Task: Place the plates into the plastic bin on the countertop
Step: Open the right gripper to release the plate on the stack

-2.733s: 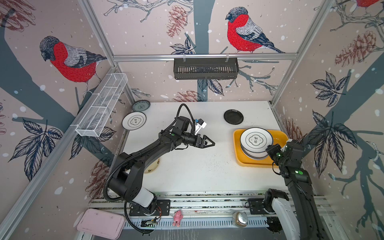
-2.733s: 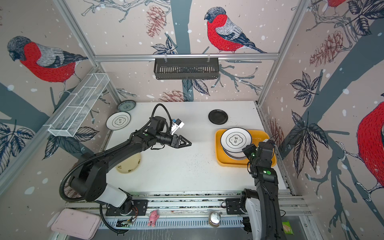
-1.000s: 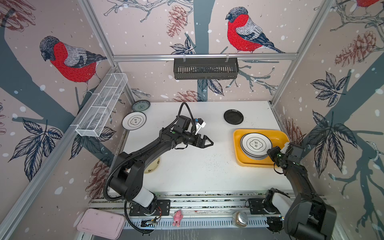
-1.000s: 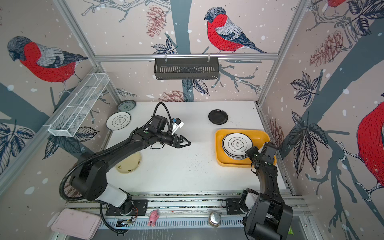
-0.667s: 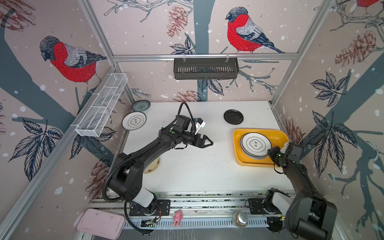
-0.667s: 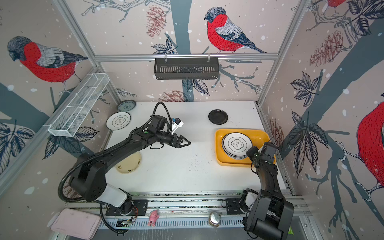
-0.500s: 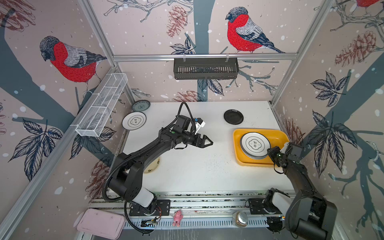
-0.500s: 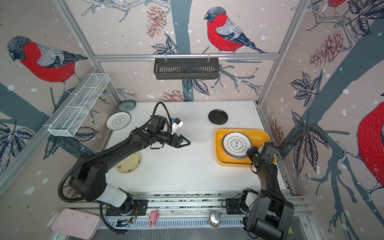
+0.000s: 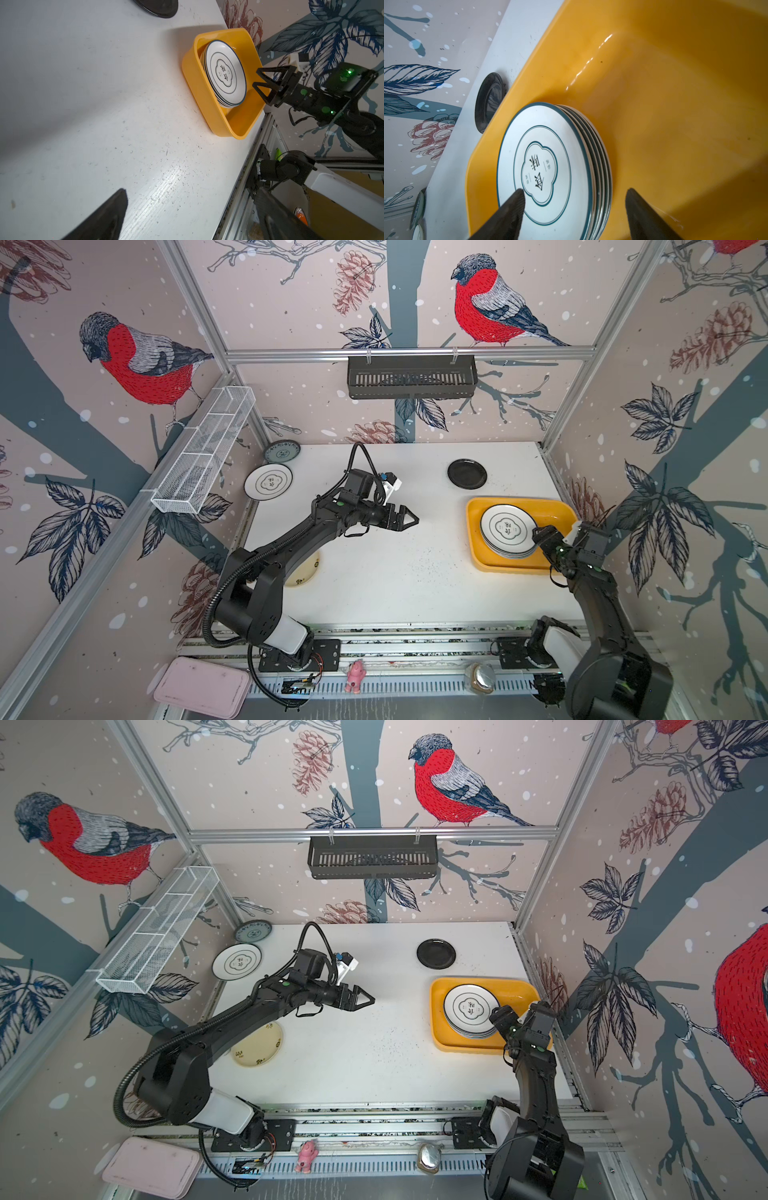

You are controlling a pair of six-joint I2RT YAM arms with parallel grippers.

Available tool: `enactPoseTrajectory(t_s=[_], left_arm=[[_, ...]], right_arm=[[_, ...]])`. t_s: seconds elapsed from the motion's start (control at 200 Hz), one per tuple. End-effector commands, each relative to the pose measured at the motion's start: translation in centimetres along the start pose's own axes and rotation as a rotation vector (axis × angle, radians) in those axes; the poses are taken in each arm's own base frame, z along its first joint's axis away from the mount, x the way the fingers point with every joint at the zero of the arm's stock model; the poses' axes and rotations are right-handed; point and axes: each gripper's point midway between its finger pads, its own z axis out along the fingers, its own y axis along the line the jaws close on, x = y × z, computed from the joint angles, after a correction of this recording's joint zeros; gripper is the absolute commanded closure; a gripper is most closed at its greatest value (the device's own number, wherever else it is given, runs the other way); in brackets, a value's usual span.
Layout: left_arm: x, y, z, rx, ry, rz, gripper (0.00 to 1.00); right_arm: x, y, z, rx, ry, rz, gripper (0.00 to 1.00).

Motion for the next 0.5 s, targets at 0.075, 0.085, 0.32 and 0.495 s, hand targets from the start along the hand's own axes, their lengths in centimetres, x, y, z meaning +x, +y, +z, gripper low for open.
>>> enactPoseTrajectory(t_s=[0.075,0.085,0.32,0.495], left_arm=[[-2.1,2.6,-1.7,-0.084,-0.109,-0.063,0.04],[-2.1,2.8,-1.7,-0.089,-0.111,-0.067,0.04],[-3.2,6.2,-3.3,-0.165,-0.190,-0.175,0.04],[-3.6,10.0,-5.2,-0.267,-0.275,-0.275,0.04]], right_arm=[[-0.6,2.4,-1.5,-0.036,-0.011,-0.032,0.16],[-0.5,2.6,-1.5,-0.041,-0.010,-0.036,0.16],[-0.3,8.7,-2.9,-0.159,-0.033,-0.148,0.00],[0.8,12.4,-3.6,-0.230,-0.017,-0.219,0.00]])
